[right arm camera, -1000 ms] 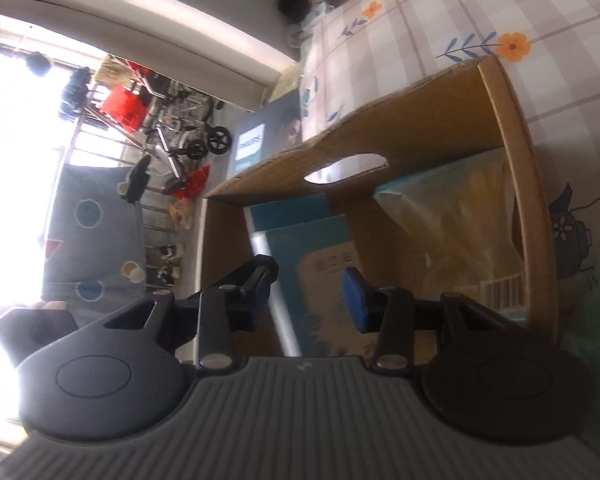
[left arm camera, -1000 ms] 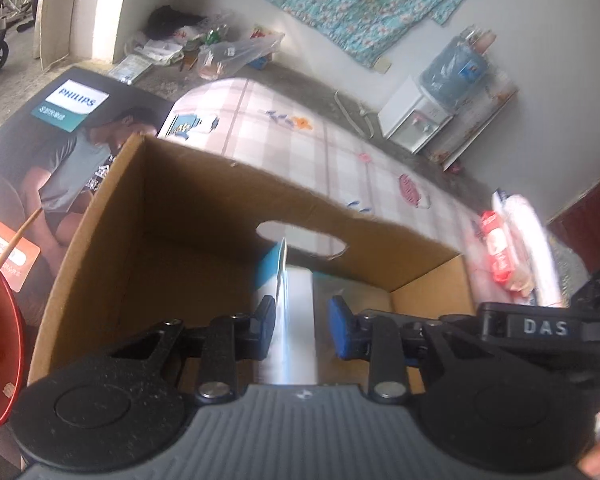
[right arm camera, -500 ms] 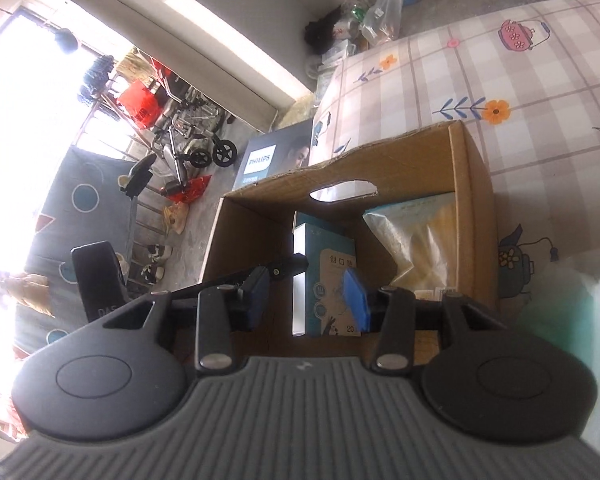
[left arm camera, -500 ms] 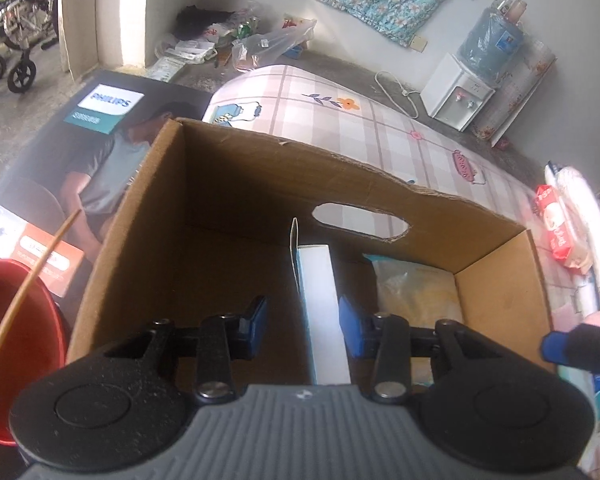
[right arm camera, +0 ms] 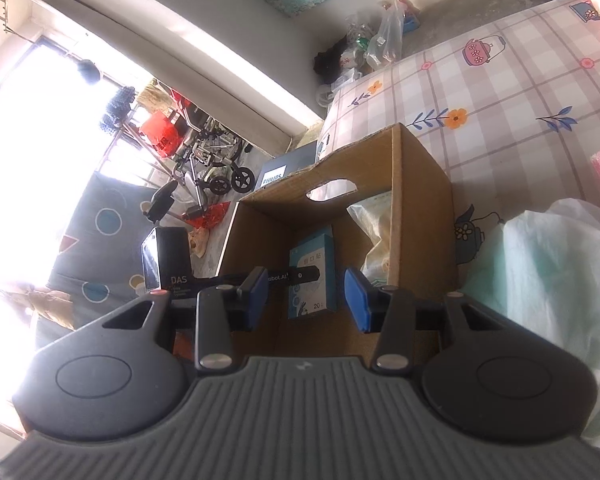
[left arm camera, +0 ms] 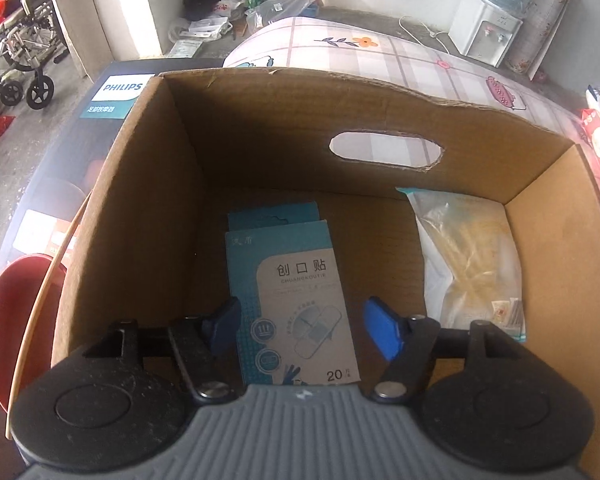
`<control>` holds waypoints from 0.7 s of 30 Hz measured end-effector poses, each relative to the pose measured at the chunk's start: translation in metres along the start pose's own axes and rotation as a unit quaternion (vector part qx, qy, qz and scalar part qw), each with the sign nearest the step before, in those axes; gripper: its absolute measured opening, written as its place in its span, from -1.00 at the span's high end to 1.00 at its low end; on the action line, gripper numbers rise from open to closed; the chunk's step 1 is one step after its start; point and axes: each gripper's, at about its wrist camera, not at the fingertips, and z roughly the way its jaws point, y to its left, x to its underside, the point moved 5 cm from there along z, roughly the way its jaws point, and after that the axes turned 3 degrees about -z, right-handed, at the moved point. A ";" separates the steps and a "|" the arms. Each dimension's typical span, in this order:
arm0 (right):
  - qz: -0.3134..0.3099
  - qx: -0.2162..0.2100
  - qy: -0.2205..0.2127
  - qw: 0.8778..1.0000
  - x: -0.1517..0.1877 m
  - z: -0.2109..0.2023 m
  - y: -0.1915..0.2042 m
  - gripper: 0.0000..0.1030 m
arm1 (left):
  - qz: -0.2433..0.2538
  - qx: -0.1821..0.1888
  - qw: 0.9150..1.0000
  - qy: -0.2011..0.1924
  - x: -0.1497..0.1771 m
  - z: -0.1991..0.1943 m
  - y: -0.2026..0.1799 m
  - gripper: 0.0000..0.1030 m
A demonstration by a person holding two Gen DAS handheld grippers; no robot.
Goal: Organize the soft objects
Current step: 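Open the right gripper to release the bandage box and withdraw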
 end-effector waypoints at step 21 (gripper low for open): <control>0.049 -0.011 -0.016 0.999 0.009 -0.026 -0.040 0.08 | -0.002 0.006 1.000 0.001 -0.007 0.020 -0.027 -0.35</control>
